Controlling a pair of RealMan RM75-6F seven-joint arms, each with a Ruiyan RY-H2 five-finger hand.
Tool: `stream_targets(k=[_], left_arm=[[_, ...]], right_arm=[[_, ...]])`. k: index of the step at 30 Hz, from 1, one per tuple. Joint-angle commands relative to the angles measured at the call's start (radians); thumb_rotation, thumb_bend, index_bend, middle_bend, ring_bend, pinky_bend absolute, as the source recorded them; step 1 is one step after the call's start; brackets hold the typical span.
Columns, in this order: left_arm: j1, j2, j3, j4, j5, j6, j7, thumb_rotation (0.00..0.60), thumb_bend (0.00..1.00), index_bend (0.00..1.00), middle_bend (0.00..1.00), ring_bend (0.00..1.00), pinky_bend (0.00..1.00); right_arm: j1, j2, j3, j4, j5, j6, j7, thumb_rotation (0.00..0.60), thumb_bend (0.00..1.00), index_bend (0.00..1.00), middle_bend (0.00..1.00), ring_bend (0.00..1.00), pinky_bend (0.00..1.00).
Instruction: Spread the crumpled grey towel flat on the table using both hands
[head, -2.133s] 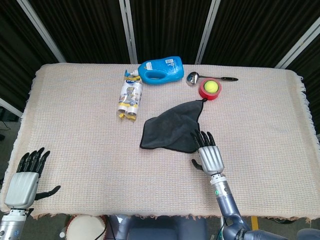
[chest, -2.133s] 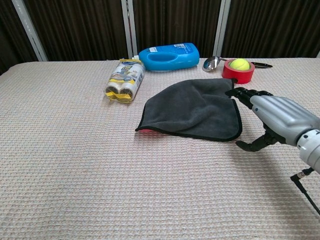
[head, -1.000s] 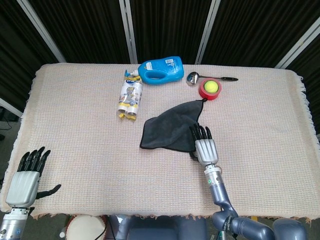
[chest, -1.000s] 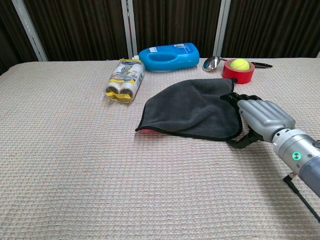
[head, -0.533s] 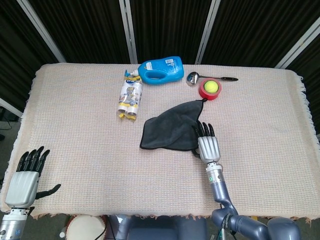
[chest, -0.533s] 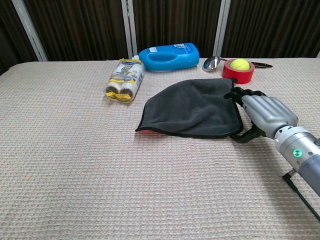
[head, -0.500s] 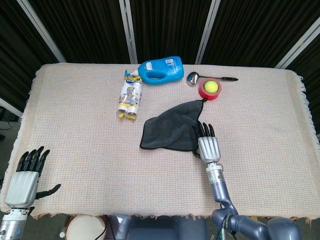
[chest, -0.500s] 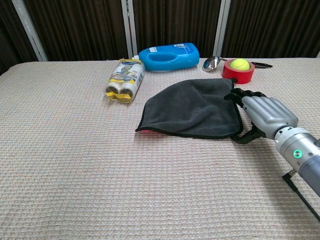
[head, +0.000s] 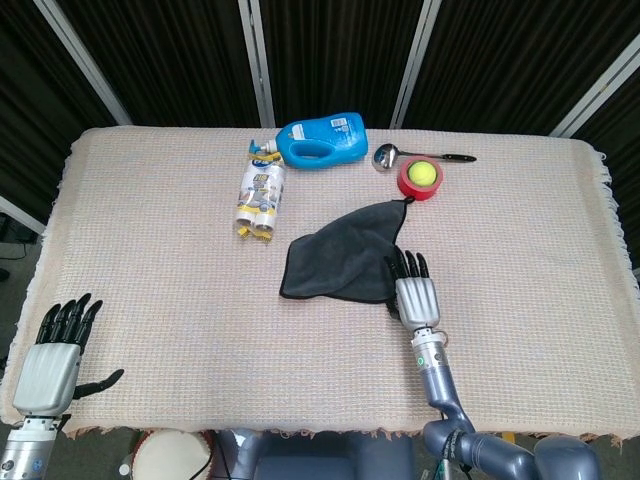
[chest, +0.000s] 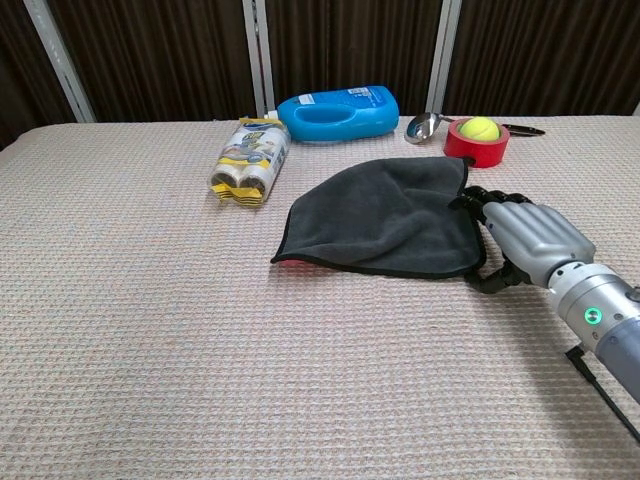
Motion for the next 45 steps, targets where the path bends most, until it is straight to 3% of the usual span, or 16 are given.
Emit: stream_targets(k=[1, 8, 10, 18, 23, 29, 39, 45], left_arm=[[0.000, -0.001, 0.000, -0.001, 0.002, 0.003, 0.001, 0.600, 0.00, 0.00, 0.00, 0.00, 0.02], [0.002, -0.001, 0.002, 0.000, 0.003, 0.005, 0.000, 0.600, 0.00, 0.00, 0.00, 0.00, 0.02], [0.002, -0.001, 0.003, 0.000, 0.004, 0.004, 0.000, 0.600, 0.00, 0.00, 0.00, 0.00, 0.02], [0.001, -0.003, 0.005, 0.000, 0.007, 0.003, 0.003, 0.600, 0.00, 0.00, 0.00, 0.00, 0.02], [0.000, -0.004, 0.004, 0.002, 0.005, 0.001, 0.002, 0.600, 0.00, 0.00, 0.00, 0.00, 0.02], [0.000, -0.005, 0.004, 0.005, 0.004, 0.000, 0.000, 0.600, 0.00, 0.00, 0.00, 0.00, 0.02], [-0.001, -0.006, 0.005, 0.007, 0.006, -0.001, -0.001, 0.600, 0.00, 0.00, 0.00, 0.00, 0.02], [-0.002, -0.008, 0.007, 0.005, 0.006, -0.005, 0.001, 0.600, 0.00, 0.00, 0.00, 0.00, 0.02]], right_arm=[[0.009, -0.045, 0.017, 0.062, -0.020, 0.050, 0.055, 0.600, 0.31, 0.16, 0.03, 0.04, 0.06], [0.015, -0.091, 0.014, 0.167, -0.066, 0.122, 0.162, 0.600, 0.31, 0.48, 0.20, 0.09, 0.08], [0.017, -0.096, 0.016, 0.186, -0.068, 0.123, 0.178, 0.600, 0.31, 0.52, 0.22, 0.10, 0.09], [0.024, -0.117, 0.015, 0.233, -0.067, 0.110, 0.208, 0.600, 0.32, 0.56, 0.24, 0.12, 0.09], [0.030, -0.123, 0.012, 0.244, -0.073, 0.108, 0.218, 0.600, 0.47, 0.58, 0.25, 0.12, 0.09], [0.032, -0.123, 0.009, 0.239, -0.078, 0.110, 0.220, 0.600, 0.57, 0.58, 0.25, 0.12, 0.09], [0.025, -0.101, 0.002, 0.189, -0.091, 0.128, 0.221, 0.600, 0.59, 0.59, 0.25, 0.12, 0.09], [0.027, -0.053, 0.002, 0.097, -0.123, 0.173, 0.206, 0.600, 0.59, 0.60, 0.25, 0.12, 0.09]])
